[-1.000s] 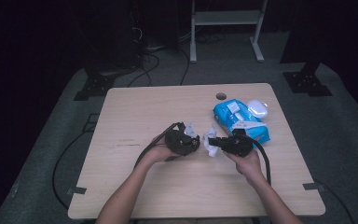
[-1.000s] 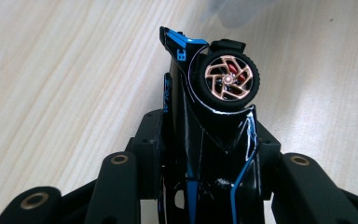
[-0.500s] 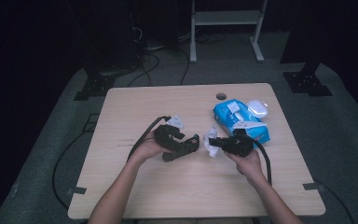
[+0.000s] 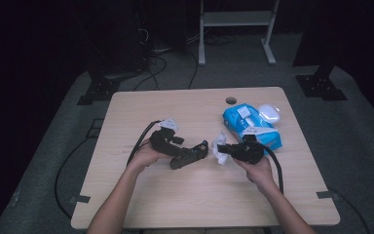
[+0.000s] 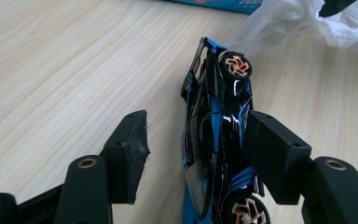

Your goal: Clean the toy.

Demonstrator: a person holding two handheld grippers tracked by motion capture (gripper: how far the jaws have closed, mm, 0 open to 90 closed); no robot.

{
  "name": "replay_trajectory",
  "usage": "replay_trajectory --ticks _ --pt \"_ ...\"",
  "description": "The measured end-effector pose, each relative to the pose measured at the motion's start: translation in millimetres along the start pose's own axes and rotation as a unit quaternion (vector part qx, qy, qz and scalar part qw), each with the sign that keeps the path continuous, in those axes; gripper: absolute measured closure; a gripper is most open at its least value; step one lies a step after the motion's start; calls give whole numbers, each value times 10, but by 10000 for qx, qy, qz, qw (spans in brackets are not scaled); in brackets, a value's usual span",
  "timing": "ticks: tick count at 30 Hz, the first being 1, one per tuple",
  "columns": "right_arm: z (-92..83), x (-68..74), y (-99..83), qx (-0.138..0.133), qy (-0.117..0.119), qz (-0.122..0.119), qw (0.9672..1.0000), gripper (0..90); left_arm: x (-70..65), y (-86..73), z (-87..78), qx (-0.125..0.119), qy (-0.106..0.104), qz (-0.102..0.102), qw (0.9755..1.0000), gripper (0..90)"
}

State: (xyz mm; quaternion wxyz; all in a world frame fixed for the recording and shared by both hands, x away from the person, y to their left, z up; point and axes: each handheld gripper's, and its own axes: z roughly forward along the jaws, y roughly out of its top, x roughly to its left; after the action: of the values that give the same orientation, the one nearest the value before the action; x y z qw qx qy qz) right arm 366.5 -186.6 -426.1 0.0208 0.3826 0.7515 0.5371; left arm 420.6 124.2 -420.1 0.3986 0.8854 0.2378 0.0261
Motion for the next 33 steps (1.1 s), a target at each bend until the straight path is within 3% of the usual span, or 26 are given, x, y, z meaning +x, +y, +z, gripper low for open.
replay_trajectory --ticks 4,13,19,26,30,33 --pt "-21 -14 3 -23 -10 14 10000 849 -52 0 0 -16 65 101 9999 391" --pt "-8 6 -1 9 0 -29 10000 849 -287 7 55 106 172 633 9978 358" --pt "-12 0 -2 21 -10 -17 10000 849 -322 -16 106 156 204 735 9970 357" --pt "-15 -19 -4 41 -45 -18 10000 848 -387 -48 271 347 334 893 9948 345" --pt "-25 -33 -14 75 -73 -27 9999 846 -449 -41 417 575 438 1139 9908 339" --pt "-50 -48 -24 83 -111 -40 9999 846 -459 -33 459 519 494 1123 9911 342"
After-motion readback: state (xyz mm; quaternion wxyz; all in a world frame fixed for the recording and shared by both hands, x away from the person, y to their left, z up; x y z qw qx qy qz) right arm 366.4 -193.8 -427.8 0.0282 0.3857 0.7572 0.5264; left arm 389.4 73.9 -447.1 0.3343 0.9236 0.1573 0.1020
